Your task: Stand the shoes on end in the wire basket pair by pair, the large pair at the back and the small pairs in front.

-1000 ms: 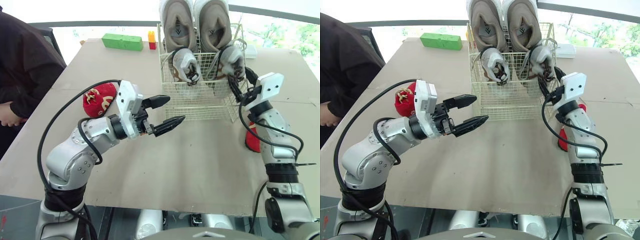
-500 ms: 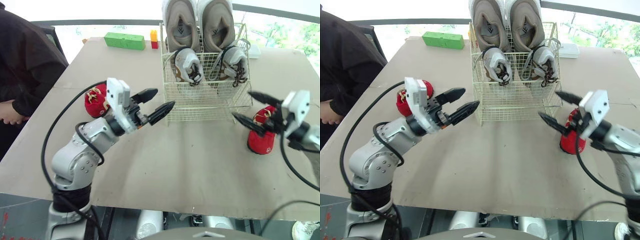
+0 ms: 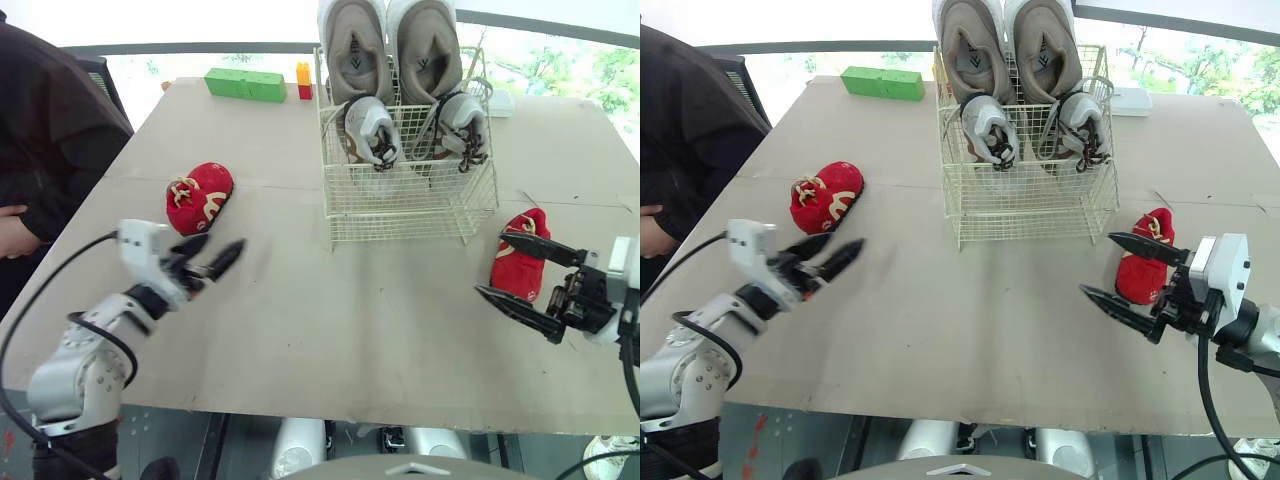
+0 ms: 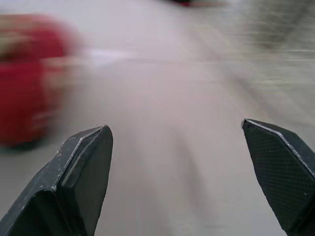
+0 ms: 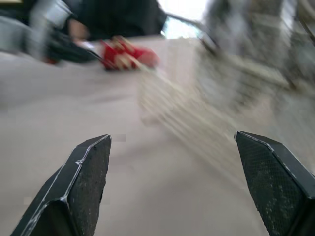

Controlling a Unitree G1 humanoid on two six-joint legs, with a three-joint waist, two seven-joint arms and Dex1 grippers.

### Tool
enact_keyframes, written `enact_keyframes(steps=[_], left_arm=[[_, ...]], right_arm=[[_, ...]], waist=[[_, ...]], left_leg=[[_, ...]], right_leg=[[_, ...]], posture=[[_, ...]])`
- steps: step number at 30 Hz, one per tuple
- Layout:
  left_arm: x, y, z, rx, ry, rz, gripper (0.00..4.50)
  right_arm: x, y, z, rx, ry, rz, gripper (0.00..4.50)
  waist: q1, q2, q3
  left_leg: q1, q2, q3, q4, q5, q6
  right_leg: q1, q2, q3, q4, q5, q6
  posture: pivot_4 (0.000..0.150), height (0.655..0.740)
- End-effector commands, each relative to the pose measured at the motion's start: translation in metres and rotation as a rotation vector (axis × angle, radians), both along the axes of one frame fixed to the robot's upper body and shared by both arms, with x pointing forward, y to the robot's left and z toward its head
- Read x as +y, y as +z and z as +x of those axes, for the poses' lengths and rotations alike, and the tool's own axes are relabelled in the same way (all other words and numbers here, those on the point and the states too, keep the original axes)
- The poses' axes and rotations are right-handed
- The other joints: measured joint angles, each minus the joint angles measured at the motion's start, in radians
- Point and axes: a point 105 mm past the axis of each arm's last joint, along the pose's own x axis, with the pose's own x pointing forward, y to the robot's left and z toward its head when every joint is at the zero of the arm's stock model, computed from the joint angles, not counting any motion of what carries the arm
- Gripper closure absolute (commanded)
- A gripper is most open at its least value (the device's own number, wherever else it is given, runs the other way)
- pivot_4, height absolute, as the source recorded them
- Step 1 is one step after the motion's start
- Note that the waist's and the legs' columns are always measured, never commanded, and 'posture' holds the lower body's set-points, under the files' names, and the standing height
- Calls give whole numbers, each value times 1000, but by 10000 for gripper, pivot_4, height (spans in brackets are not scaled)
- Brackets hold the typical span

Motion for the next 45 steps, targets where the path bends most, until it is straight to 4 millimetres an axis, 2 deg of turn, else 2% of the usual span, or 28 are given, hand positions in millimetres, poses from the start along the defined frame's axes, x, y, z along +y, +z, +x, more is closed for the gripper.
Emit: enact_keyframes(steps=[1,4,7,12,15,18,19,20,23,25,29,30,32,34,36,38,39,42,43,45], left_arm=[[19,12,8,-24,89,61,0],[21,11,17,-13,111,103,0],[13,10,31,-22,94,121,0],[18,7,53,-7,107,169,0],[25,9,65,-23,126,172,7098],[29,4,70,-4,123,194,21663],[30,3,71,-3,125,196,23939],[31,3,72,-5,126,197,30462],[32,5,73,-24,132,198,41279],[32,13,73,-71,135,195,42666],[21,68,67,-349,164,89,42669],[16,83,64,-418,161,88,42669],[1,126,55,-601,169,83,42670],[-14,159,49,-719,165,54,42670],[-40,194,45,-833,94,45,42671],[-64,218,40,-915,10,47,42671],[-70,223,38,-932,-18,50,42671],[-126,234,22,-977,-333,73,42672],[-147,230,13,-976,-470,110,42672],[-175,215,1,-938,-668,173,42672]], right_arm=[[15,7,-4,-18,69,19,6505],[18,10,-3,-20,84,25,6505],[19,11,-3,-7,89,37,6505],[16,6,-6,-1,75,26,6505],[16,4,-7,-4,62,23,5853],[15,1,-8,-4,54,18,5853],[14,0,-9,-3,49,18,5853],[13,-1,-9,-3,43,19,5853],[11,-6,-8,0,37,18,5853],[11,-8,-8,-1,38,18,5853],[15,0,3,-54,1,23,5853],[16,6,10,-83,-31,25,5853],[19,25,24,-168,-108,11,5853],[21,44,36,-252,-185,-7,5853],[28,72,40,-320,-154,19,5853],[33,99,42,-370,-119,54,5853],[33,107,44,-379,-119,61,5853],[37,147,46,-459,-83,47,5853],[38,159,44,-491,-71,25,5853],[39,174,40,-532,-48,-17,5853]], waist=[[7,-4,-1],[21,-6,-2],[25,-6,-2],[17,-7,-2],[19,-6,-2],[20,-7,-2],[21,-7,-2],[21,-7,-3],[20,-7,-3],[20,-7,-3],[19,-8,-2],[19,-9,-2],[17,-9,-2],[19,-10,-1],[20,-10,-1],[19,-10,-1],[19,-9,-1],[18,-8,-1],[17,-8,-1],[16,-6,0]], left_leg=[[-1,0,0,0,0,0],[-2,-1,1,2,0,0],[-3,-1,1,2,0,0],[-3,-1,0,2,0,0],[-2,-1,1,2,0,0],[-2,-1,0,2,0,0],[-2,-1,0,2,0,0],[-2,-1,1,2,0,0],[-2,-1,0,2,0,0],[-2,-1,0,2,0,-1],[-3,-1,0,3,0,-1],[-3,-1,0,3,0,-1],[-4,-1,0,4,0,-1],[-4,-1,-1,5,0,-1],[-4,-1,-2,5,1,-1],[-5,-1,-2,5,1,-1],[-5,-1,-2,6,1,-2],[-4,-1,-1,6,1,-2],[-5,-1,0,5,1,-1],[-5,-1,1,6,1,-1]], right_leg=[[0,0,0,0,1,-1],[0,-3,0,-1,1,-1],[0,-4,-2,-1,1,-1],[0,-4,-3,-1,1,-1],[0,-4,-3,0,1,-1],[0,-4,-3,0,1,-1],[0,-4,-3,0,1,-1],[0,-4,-3,0,1,-1],[0,-4,-3,0,1,-1],[0,-4,-3,1,1,-1],[0,-4,-4,1,1,-1],[0,-4,-4,1,1,-1],[0,-5,-4,1,1,-1],[0,-5,-4,1,1,-1],[0,-5,-6,1,1,-1],[0,-4,-6,1,1,-2],[0,-4,-6,1,1,-2],[1,-4,-6,0,1,-2],[0,-4,-5,-1,1,-2],[-1,-4,-5,0,1,-2]], posture=[[1500,7400],[1500,7400],[1500,7400],[1500,7400],[1500,7400],[1500,7400],[1500,7400],[1500,7400],[1500,7400],[1500,7400],[1500,7400],[1500,7400],[1500,7400],[1500,7400],[1500,7400],[1500,7400],[1500,7400],[1500,7400],[1500,7400],[1500,7400]])
